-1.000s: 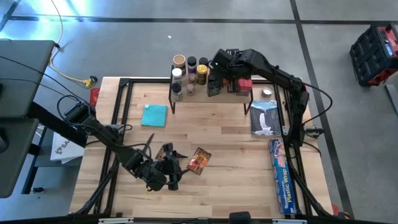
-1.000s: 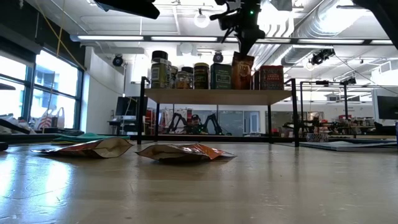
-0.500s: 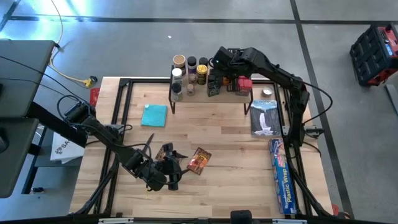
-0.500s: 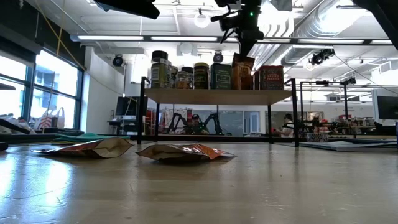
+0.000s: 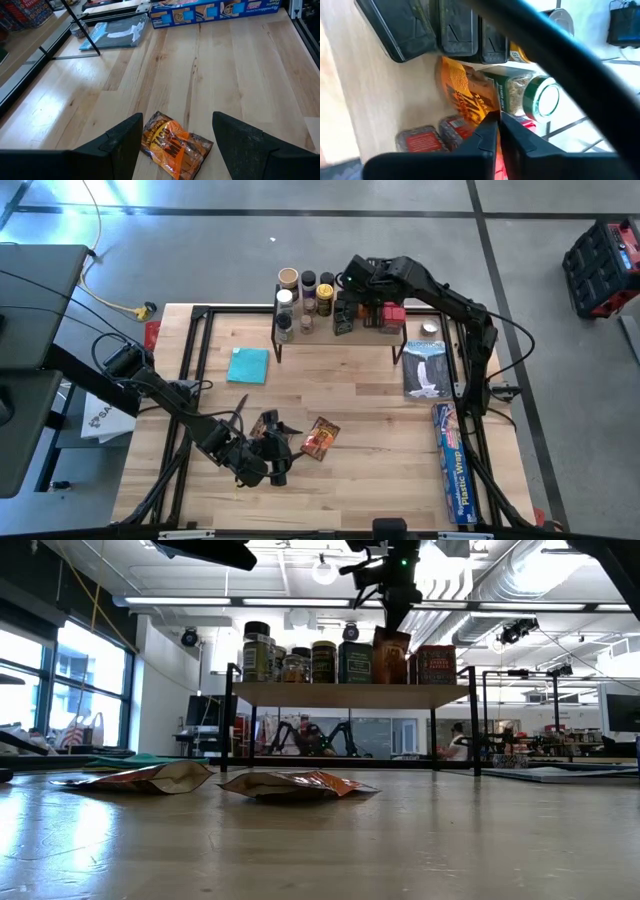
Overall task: Shelf spices
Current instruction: Put the orange seasoning bag on the shelf, then put the orange seasoning bag on the shelf aligned with the other orange seasoning bag
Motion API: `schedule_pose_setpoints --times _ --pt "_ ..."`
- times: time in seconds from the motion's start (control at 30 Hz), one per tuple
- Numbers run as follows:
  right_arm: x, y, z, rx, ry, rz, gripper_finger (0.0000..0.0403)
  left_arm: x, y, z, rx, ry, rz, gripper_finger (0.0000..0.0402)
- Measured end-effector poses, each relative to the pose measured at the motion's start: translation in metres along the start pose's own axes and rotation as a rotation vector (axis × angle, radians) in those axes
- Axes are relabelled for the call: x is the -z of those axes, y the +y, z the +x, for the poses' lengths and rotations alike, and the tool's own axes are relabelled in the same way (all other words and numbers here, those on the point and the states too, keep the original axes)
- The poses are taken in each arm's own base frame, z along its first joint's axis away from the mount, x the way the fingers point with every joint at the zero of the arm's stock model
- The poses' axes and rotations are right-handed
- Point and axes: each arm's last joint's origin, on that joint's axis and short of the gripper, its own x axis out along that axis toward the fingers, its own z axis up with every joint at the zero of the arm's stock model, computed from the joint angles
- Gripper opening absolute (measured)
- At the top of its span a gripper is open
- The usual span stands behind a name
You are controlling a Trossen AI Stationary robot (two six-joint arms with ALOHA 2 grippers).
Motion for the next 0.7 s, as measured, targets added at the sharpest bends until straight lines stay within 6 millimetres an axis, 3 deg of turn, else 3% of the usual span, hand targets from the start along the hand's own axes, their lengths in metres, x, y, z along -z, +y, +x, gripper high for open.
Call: schedule_pose_setpoints --times 0.4,0.7 --pt "0.0 0.0 -0.002 0.004 0.0 -0.004 0.0092 0.0 0.0 0.0 0.0 0.0 0.0 0.0236" --pt "0.005 0.002 -0.056 0.07 -0.097 -0.03 0.0104 0.0 0.0 0.0 0.0 0.0 -0.003 0.0236"
